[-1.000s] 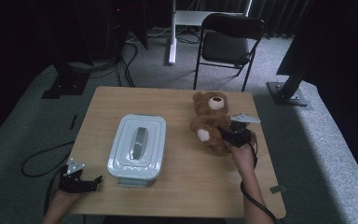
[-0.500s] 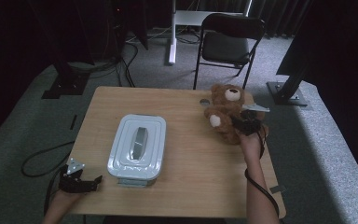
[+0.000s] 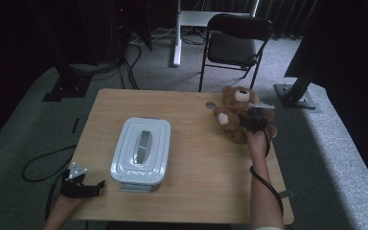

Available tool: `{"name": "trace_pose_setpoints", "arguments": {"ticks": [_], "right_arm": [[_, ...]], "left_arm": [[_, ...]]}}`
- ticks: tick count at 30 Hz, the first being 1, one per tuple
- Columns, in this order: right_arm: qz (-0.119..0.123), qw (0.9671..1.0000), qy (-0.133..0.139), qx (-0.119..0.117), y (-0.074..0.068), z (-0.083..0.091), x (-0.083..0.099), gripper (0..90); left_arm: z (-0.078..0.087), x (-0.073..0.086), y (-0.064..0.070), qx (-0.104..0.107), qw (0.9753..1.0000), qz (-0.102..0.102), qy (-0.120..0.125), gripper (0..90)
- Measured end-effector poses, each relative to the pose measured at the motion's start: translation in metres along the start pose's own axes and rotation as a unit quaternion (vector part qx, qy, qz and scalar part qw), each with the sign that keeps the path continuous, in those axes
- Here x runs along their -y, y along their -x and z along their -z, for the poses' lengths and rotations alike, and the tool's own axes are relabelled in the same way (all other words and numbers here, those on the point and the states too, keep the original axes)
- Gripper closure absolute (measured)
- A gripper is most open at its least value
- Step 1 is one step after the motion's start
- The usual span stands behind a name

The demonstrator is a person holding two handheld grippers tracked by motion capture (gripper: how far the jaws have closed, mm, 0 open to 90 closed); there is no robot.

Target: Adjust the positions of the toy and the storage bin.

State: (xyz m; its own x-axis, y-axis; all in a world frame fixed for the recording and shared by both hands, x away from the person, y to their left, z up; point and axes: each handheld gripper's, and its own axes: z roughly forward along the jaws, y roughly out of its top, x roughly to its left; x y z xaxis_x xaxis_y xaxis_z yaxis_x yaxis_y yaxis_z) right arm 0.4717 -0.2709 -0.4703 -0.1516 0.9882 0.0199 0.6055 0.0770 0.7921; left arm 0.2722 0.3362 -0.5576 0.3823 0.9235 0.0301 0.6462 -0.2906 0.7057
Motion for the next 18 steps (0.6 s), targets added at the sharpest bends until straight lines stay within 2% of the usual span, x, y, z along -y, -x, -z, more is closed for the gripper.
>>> {"name": "trace_pose_setpoints", "arguments": {"ticks": [3,8,12,15,18], "right_arm": [[-0.008,0.9997,-0.022,-0.005,0.002,-0.011,0.008,62.1],[-0.018,0.9997,-0.005,-0.016,0.008,-0.011,0.018,51.0],[-0.016,0.9994,-0.006,-0.028,0.010,-0.009,0.018,39.2],[-0.028,0.9990,-0.019,-0.028,0.010,-0.007,0.015,33.2],[-0.043,0.9984,-0.023,-0.029,0.011,-0.004,0.013,24.1]], "left_arm": [[0.000,0.000,0.000,0.000,1.0000,0.000,0.000,2.0],[0.000,0.000,0.000,0.001,1.0000,-0.001,0.000,1.9],[0.000,0.000,0.000,0.001,1.0000,-0.001,0.000,1.9],[0.000,0.000,-0.001,0.006,1.0000,0.002,0.002,1.9],[0.001,0.001,-0.002,0.019,0.9998,0.004,0.006,1.8]]}}
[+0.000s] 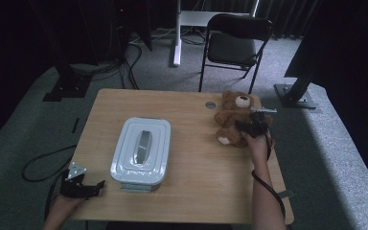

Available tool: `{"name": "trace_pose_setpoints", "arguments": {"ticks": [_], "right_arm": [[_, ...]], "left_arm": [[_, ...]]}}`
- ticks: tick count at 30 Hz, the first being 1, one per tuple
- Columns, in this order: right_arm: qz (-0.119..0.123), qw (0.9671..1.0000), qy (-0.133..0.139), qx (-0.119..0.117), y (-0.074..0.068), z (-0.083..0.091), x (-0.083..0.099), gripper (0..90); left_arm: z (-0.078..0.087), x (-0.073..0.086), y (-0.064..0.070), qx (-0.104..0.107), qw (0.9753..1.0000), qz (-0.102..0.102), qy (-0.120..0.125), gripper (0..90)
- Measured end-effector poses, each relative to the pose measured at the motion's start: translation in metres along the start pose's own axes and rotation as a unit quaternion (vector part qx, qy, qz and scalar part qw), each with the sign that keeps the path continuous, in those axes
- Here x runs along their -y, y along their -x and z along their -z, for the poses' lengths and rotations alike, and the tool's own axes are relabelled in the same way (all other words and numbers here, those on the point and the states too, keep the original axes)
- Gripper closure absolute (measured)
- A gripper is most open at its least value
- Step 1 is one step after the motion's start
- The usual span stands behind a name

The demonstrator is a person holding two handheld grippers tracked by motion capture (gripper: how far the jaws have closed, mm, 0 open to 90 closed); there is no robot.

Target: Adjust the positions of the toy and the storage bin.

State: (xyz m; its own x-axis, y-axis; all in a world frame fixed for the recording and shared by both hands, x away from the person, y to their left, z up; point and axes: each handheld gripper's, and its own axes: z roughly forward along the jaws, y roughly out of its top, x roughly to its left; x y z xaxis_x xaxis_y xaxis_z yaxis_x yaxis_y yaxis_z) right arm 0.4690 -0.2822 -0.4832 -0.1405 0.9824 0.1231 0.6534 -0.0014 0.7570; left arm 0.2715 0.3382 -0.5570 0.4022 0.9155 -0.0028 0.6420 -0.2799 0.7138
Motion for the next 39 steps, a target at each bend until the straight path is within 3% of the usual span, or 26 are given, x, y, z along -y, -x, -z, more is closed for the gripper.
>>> {"name": "trace_pose_setpoints", "arguments": {"ticks": [4,8,14,20,31,35,39], "right_arm": [[-0.008,0.9999,0.012,-0.007,0.001,0.009,-0.002,18.1],[0.001,0.9994,0.017,-0.031,-0.003,0.021,-0.003,14.1],[0.024,0.9979,0.034,-0.049,-0.022,0.036,-0.007,14.1],[0.044,0.9950,0.045,-0.077,-0.053,0.046,-0.006,14.7],[0.070,0.9896,0.037,-0.120,-0.100,0.040,0.005,14.7],[0.081,0.9864,0.042,-0.137,-0.125,0.035,0.021,14.7],[0.091,0.9826,0.040,-0.156,-0.146,0.026,0.037,14.7]], "left_arm": [[0.001,0.000,-0.002,0.014,0.9997,0.017,0.007,1.8],[0.002,-0.001,-0.004,0.024,0.9995,0.021,0.006,1.8],[0.002,-0.008,0.001,0.018,0.9998,-0.003,0.012,1.9],[0.000,-0.017,0.001,0.019,0.9996,-0.008,0.021,1.9],[0.000,-0.041,-0.003,0.016,0.9987,-0.020,0.043,1.9],[-0.005,-0.049,-0.001,0.037,0.9976,-0.030,0.051,1.8],[-0.009,-0.056,0.002,0.035,0.9975,-0.026,0.056,1.9]]}}
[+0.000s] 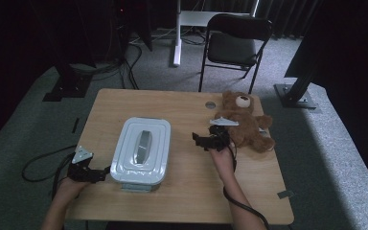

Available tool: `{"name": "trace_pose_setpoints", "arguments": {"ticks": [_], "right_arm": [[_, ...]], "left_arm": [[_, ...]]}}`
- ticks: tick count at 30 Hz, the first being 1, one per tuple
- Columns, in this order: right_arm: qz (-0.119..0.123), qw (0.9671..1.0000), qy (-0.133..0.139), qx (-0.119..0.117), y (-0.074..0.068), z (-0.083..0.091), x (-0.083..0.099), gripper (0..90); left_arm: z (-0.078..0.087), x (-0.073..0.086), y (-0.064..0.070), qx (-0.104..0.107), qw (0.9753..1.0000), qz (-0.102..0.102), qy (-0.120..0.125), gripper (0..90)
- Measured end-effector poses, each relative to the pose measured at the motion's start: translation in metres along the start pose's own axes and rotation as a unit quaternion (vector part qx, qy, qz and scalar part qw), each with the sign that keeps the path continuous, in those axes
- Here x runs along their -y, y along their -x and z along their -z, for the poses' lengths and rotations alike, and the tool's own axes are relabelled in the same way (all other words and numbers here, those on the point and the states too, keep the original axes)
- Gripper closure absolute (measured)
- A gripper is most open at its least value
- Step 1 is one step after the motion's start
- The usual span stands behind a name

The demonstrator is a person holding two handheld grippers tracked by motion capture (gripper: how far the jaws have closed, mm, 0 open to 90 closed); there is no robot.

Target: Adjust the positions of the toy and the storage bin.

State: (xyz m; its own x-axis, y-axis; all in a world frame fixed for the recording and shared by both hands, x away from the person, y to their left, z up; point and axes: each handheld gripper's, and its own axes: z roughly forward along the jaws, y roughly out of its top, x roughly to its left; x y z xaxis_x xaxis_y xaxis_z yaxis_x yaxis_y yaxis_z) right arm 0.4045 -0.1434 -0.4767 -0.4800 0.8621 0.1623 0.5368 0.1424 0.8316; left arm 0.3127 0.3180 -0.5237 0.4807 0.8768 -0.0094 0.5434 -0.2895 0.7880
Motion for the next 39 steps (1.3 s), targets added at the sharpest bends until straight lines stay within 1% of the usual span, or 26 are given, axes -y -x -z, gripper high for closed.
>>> {"name": "trace_pose_setpoints", "arguments": {"ticks": [1,2,3,5,7,9,11,13,15,16,17,20,23,24,27,29,32,33,35,37,38,39], "right_arm": [[0.002,1.0000,-0.001,-0.003,-0.005,-0.004,0.004,14.6],[0.004,1.0000,-0.005,-0.007,-0.009,-0.008,0.006,14.3],[0.008,0.9998,-0.013,-0.013,-0.016,-0.014,0.010,13.3],[0.014,0.9992,-0.026,-0.026,-0.024,-0.023,0.016,13.3],[0.018,0.9985,-0.035,-0.038,-0.030,-0.031,0.020,13.3],[0.021,0.9974,-0.045,-0.052,-0.035,-0.038,0.024,13.4],[0.022,0.9957,-0.053,-0.072,-0.039,-0.043,0.026,13.4],[0.036,0.9946,-0.060,-0.076,-0.044,-0.047,0.028,13.4],[0.046,0.9936,-0.062,-0.082,-0.047,-0.050,0.029,13.0],[0.046,0.9934,-0.062,-0.085,-0.048,-0.051,0.030,13.0],[0.043,0.9927,-0.064,-0.093,-0.048,-0.052,0.030,13.0],[0.043,0.9912,-0.068,-0.105,-0.049,-0.056,0.032,13.4],[0.044,0.9906,-0.067,-0.111,-0.050,-0.057,0.034,13.4],[0.044,0.9908,-0.065,-0.110,-0.050,-0.057,0.035,13.4],[0.054,0.9914,-0.062,-0.102,-0.051,-0.057,0.037,13.5],[0.056,0.9919,-0.059,-0.097,-0.050,-0.056,0.037,13.5],[0.053,0.9929,-0.051,-0.093,-0.047,-0.055,0.038,13.8],[0.052,0.9935,-0.047,-0.090,-0.046,-0.054,0.038,13.8],[0.050,0.9938,-0.040,-0.090,-0.042,-0.052,0.038,13.7],[0.057,0.9940,-0.035,-0.086,-0.038,-0.050,0.038,13.7],[0.059,0.9940,-0.036,-0.085,-0.037,-0.050,0.038,13.9],[0.062,0.9940,-0.034,-0.084,-0.034,-0.051,0.037,13.9]], "left_arm": [[-0.002,-0.001,0.001,0.000,1.0000,0.002,0.001,1.8],[-0.004,-0.003,0.001,0.000,1.0000,-0.002,-0.003,1.8],[-0.006,-0.004,0.002,-0.001,1.0000,-0.005,-0.004,1.8],[-0.009,-0.007,0.004,0.000,0.9999,-0.008,-0.006,1.8],[-0.011,-0.009,0.005,0.003,1.0000,-0.008,-0.002,1.9],[-0.013,-0.011,0.008,0.006,0.9999,-0.012,-0.001,1.9],[-0.014,-0.011,0.011,0.008,0.9999,-0.015,-0.002,1.9],[-0.016,-0.012,0.014,0.011,0.9998,-0.018,-0.004,1.8],[-0.017,-0.012,0.017,0.016,0.9998,-0.015,-0.002,1.8],[-0.018,-0.012,0.018,0.012,0.9998,-0.016,-0.004,1.8],[-0.018,-0.012,0.018,0.008,0.9998,-0.016,-0.004,1.8],[-0.019,-0.012,0.019,0.009,0.9999,-0.009,-0.004,1.8],[-0.018,-0.010,0.024,0.010,0.9999,-0.010,-0.001,1.8],[-0.018,-0.010,0.026,0.015,0.9998,-0.013,-0.002,1.8],[-0.020,-0.011,0.032,0.021,0.9997,-0.016,-0.004,1.8],[-0.022,-0.012,0.036,0.027,0.9995,-0.016,-0.007,1.8],[-0.023,-0.015,0.045,0.036,0.9990,-0.024,-0.011,1.8],[-0.023,-0.015,0.048,0.040,0.9988,-0.025,-0.010,1.8],[-0.024,-0.017,0.052,0.049,0.9984,-0.028,-0.010,1.8],[-0.027,-0.018,0.058,0.058,0.9979,-0.027,-0.013,1.8],[-0.028,-0.019,0.061,0.061,0.9976,-0.028,-0.014,1.8],[-0.029,-0.020,0.063,0.061,0.9976,-0.030,-0.015,1.8]]}}
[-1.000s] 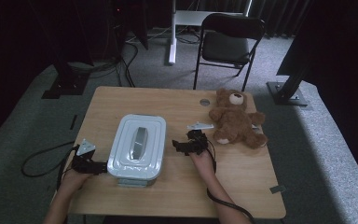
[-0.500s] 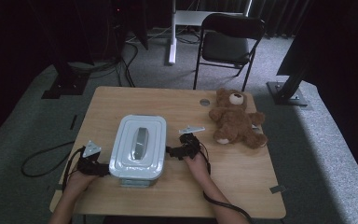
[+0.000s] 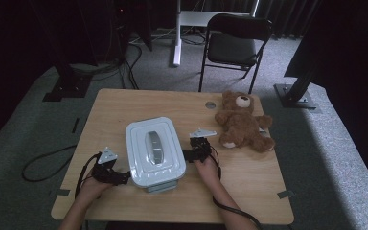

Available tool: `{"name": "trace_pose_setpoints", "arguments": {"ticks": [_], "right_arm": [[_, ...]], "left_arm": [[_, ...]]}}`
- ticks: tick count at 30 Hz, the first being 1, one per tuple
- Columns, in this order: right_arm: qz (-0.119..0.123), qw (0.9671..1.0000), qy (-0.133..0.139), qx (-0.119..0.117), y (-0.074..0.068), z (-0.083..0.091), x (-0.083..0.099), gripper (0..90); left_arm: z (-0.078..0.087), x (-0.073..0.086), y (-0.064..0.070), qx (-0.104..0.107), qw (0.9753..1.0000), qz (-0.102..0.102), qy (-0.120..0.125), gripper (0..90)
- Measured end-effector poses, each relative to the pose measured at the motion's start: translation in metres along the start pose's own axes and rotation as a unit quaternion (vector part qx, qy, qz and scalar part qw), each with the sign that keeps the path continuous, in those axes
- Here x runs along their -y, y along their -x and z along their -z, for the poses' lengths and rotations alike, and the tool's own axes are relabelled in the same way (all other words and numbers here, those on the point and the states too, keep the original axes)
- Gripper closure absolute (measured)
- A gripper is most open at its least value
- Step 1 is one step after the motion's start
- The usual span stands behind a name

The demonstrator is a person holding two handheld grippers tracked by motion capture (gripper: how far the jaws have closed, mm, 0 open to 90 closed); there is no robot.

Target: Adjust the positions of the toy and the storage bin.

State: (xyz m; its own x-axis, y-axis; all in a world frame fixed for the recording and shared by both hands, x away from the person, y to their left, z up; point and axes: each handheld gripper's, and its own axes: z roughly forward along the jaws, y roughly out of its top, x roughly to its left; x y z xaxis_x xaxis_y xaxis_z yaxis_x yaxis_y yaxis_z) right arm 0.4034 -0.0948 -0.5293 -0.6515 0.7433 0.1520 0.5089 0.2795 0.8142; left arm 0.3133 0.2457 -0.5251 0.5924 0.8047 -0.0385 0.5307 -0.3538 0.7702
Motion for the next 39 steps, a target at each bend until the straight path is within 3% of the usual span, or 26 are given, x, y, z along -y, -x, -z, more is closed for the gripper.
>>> {"name": "trace_pose_setpoints", "arguments": {"ticks": [8,13,16,19,39], "right_arm": [[-0.002,1.0000,-0.004,-0.005,0.013,0.000,0.005,17.8],[-0.012,0.9994,0.006,-0.031,0.021,0.004,0.010,19.2],[-0.004,0.9989,0.008,-0.046,0.026,0.008,0.011,19.2],[0.007,0.9988,0.006,-0.047,0.028,0.011,0.012,19.4],[0.021,0.9975,-0.010,-0.067,0.038,0.033,0.026,21.8]], "left_arm": [[-0.007,-0.008,0.018,-0.002,0.9999,-0.009,-0.009,1.8],[-0.009,-0.009,0.030,0.003,0.9998,-0.011,-0.014,1.8],[-0.009,-0.009,0.038,0.005,0.9998,-0.014,-0.016,1.8],[-0.009,-0.010,0.049,0.004,0.9993,-0.033,-0.016,1.8],[-0.012,-0.016,0.084,0.045,0.9957,-0.069,-0.042,1.7]]}}
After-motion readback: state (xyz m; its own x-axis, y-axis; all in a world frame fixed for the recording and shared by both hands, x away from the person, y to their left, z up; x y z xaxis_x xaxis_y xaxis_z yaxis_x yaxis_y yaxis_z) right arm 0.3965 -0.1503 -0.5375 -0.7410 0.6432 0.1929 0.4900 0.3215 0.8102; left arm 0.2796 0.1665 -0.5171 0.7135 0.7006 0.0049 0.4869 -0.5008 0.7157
